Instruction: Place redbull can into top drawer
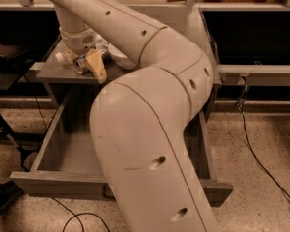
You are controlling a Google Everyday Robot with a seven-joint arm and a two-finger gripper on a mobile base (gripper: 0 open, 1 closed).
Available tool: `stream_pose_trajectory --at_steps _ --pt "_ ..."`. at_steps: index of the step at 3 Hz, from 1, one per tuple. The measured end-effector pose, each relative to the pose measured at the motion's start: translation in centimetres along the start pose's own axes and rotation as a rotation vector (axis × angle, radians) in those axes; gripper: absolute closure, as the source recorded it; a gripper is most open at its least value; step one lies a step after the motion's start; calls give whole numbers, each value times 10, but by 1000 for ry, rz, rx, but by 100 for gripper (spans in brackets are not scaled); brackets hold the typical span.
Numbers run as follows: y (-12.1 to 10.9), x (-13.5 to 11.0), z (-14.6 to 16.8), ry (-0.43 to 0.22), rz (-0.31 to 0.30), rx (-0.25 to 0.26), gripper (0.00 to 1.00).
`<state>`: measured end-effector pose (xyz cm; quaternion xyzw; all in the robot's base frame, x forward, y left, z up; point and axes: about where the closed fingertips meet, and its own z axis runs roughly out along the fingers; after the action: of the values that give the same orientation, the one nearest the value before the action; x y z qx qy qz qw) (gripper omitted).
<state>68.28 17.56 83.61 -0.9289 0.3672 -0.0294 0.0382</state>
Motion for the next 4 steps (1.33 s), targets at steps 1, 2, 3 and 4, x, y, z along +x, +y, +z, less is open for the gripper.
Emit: stream_pose_trajectory --at_steps 1,2,3,4 --pt "-4 1 2 12 -9 -7 24" --pt "-8 2 1 24 -14 -7 23" --pt "-16 3 -5 55 -29 -4 23" --pt "-23 4 -11 90 -62 4 23"
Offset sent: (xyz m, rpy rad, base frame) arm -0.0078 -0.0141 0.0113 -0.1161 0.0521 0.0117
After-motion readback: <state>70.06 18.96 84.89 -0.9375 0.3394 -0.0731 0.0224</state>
